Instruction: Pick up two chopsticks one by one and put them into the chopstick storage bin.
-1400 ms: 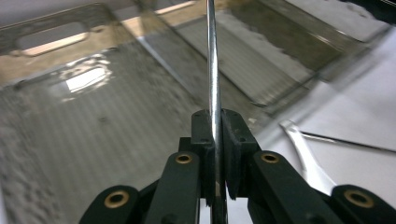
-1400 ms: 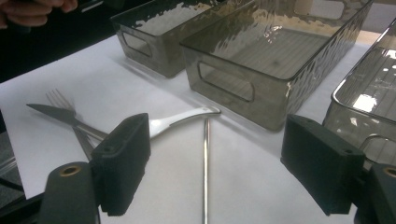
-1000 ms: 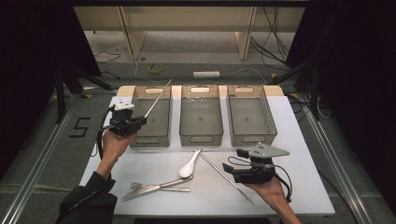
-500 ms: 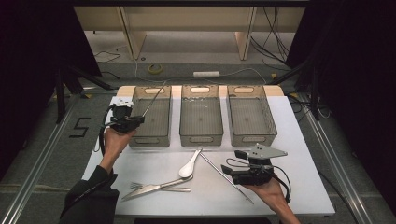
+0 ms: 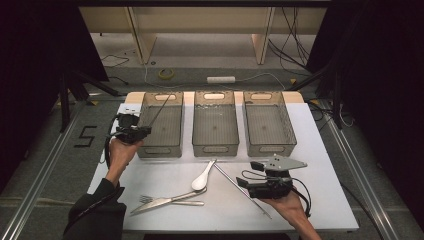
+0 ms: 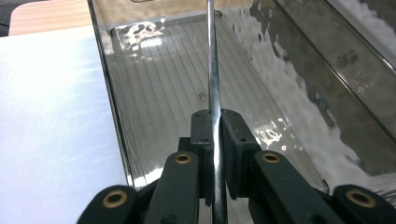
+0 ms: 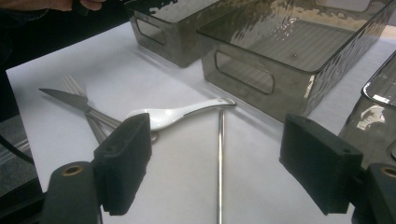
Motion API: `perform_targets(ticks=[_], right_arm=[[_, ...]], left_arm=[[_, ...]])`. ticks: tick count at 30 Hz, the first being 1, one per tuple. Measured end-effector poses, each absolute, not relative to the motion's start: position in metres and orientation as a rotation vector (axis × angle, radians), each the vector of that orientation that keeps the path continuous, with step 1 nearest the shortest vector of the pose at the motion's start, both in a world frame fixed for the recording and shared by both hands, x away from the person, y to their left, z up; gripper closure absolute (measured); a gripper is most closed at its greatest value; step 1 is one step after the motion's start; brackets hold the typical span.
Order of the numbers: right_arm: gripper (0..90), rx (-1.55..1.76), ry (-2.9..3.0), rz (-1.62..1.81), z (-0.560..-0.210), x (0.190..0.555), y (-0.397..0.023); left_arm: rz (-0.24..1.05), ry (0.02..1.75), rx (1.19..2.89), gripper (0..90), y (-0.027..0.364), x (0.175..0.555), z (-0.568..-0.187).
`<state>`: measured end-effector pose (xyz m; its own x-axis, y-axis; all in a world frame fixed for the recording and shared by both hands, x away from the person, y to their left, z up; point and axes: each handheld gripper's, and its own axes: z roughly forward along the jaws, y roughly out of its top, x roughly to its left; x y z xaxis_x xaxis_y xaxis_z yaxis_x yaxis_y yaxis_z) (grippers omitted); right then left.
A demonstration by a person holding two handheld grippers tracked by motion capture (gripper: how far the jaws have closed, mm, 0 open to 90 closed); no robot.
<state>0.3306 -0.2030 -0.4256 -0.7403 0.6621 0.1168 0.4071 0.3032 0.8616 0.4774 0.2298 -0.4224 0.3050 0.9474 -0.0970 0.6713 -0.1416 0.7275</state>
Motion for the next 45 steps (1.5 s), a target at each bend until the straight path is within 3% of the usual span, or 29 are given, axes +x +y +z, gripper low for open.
perform_targets(ticks=[3,5,6,7,11,13,19,26,40,45], right_arm=[[26.1,0.971,2.323,1.415,-0.426,0.330,-0.203],[26.1,0.966,2.328,1.414,-0.426,0.330,-0.202],[26.1,0.966,2.328,1.414,-0.426,0.330,-0.202],[26.1,0.968,2.330,1.414,-0.426,0.330,-0.202],[26.1,0.966,2.328,1.412,-0.425,0.330,-0.202],[26.1,0.963,2.336,1.415,-0.425,0.330,-0.203],[26.1,0.939,2.376,1.381,-0.425,0.330,-0.201],[27.9,0.875,2.422,1.233,-0.420,0.332,-0.198],[29.4,0.804,2.679,0.762,-0.418,0.348,-0.178],[36.2,0.790,2.769,0.641,-0.427,0.358,-0.169]], left_arm=[[0.507,1.457,1.888,82.9,0.229,0.479,-0.425],[0.496,1.488,1.874,65.1,0.230,0.481,-0.425],[0.502,1.490,1.866,65.1,0.231,0.481,-0.425],[0.505,1.488,1.861,58.0,0.231,0.480,-0.423],[0.491,1.470,1.852,49.4,0.230,0.477,-0.418],[0.484,1.457,1.840,39.1,0.230,0.474,-0.415],[0.433,1.382,1.805,28.0,0.227,0.462,-0.407],[0.405,1.270,1.819,21.6,0.212,0.440,-0.402],[0.342,1.086,1.811,17.7,0.193,0.396,-0.409],[0.334,1.047,1.811,16.1,0.188,0.382,-0.409]])
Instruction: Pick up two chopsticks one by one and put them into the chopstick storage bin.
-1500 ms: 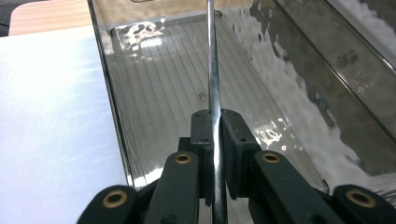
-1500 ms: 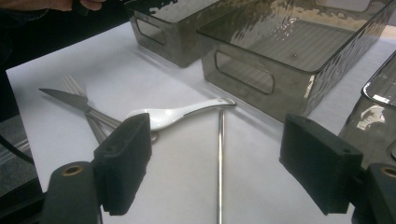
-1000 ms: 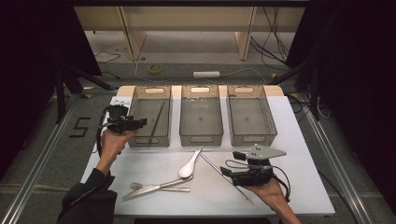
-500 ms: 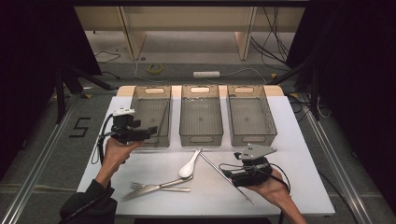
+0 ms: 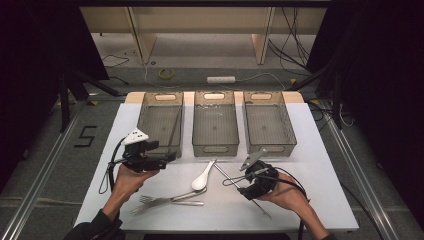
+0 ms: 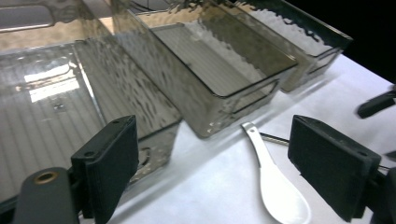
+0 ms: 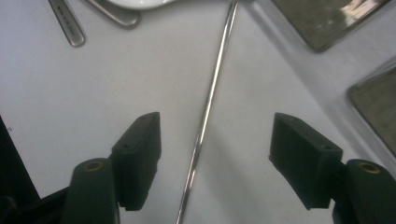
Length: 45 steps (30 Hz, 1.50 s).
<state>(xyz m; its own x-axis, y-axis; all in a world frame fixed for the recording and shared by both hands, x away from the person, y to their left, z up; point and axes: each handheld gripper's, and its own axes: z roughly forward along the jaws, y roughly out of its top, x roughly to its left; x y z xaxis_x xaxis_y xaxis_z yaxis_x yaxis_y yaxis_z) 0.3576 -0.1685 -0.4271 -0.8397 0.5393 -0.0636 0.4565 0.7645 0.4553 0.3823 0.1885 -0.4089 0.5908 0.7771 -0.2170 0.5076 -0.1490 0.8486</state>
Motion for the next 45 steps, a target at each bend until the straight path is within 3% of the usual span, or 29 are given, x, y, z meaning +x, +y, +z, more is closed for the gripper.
perform_targets(ticks=[19,29,45], right_arm=[[52.4,0.698,2.881,0.368,-0.446,0.380,-0.147],[65.8,0.701,2.913,0.324,-0.450,0.382,-0.144],[77.8,0.711,2.962,0.272,-0.456,0.386,-0.140]], left_arm=[[0.349,0.934,1.836,15.8,0.168,0.348,-0.404],[0.349,0.931,1.846,15.8,0.168,0.347,-0.406],[0.353,0.918,1.865,15.8,0.165,0.346,-0.407]])
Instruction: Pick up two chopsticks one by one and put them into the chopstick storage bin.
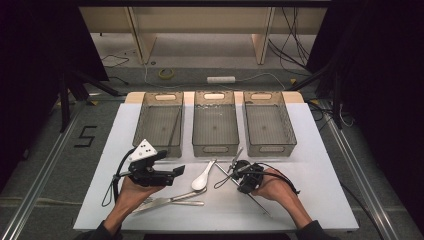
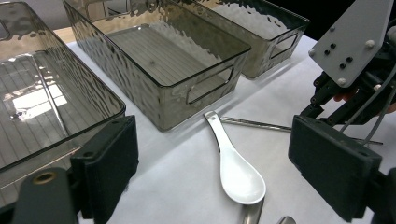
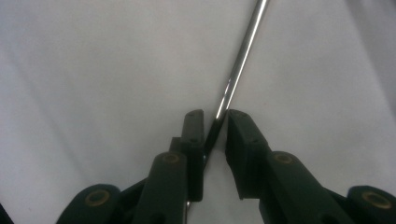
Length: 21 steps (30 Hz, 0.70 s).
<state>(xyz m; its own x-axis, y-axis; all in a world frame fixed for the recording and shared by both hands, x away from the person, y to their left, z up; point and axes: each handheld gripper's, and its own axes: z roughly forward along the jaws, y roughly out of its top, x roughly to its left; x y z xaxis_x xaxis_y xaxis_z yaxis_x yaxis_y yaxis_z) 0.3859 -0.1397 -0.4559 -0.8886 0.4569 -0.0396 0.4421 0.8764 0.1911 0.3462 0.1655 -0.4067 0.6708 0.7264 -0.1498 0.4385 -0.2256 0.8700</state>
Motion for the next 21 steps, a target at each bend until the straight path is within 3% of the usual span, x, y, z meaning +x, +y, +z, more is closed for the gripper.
perform_targets(ticks=[21], right_arm=[[86.5,0.732,2.994,0.196,-0.4551,0.3917,-0.1341]], left_arm=[[0.363,0.899,1.878,15.8,0.1633,0.3452,-0.4073]])
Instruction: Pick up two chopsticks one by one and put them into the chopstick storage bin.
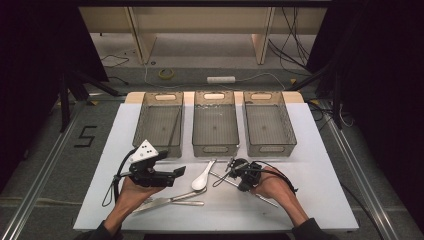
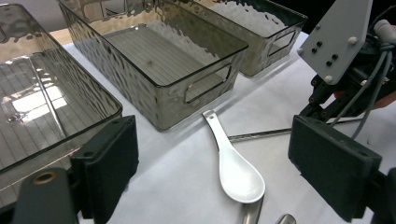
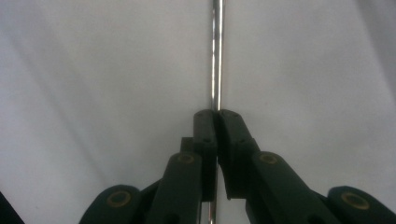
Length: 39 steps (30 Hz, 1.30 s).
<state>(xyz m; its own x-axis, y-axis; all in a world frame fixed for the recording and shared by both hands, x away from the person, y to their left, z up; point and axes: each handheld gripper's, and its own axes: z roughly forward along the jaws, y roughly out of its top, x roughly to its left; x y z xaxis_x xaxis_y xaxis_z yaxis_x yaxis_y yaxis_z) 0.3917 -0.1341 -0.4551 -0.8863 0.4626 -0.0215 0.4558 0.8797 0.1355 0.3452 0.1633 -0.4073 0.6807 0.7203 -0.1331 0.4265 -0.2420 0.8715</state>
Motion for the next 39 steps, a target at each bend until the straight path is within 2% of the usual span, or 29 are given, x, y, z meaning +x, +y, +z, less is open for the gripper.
perform_targets(ticks=[19,31,39], right_arm=[[86.7,0.617,2.968,0.232,-0.421,0.382,-0.151],[86.6,0.422,2.976,0.302,-0.400,0.361,-0.132],[86.6,0.308,2.995,0.324,-0.399,0.351,-0.118]], left_arm=[[0.334,0.879,1.906,16.0,0.160,0.347,-0.410],[0.242,0.757,2.073,16.1,0.130,0.344,-0.421],[0.203,0.642,2.178,18.9,0.110,0.339,-0.429]])
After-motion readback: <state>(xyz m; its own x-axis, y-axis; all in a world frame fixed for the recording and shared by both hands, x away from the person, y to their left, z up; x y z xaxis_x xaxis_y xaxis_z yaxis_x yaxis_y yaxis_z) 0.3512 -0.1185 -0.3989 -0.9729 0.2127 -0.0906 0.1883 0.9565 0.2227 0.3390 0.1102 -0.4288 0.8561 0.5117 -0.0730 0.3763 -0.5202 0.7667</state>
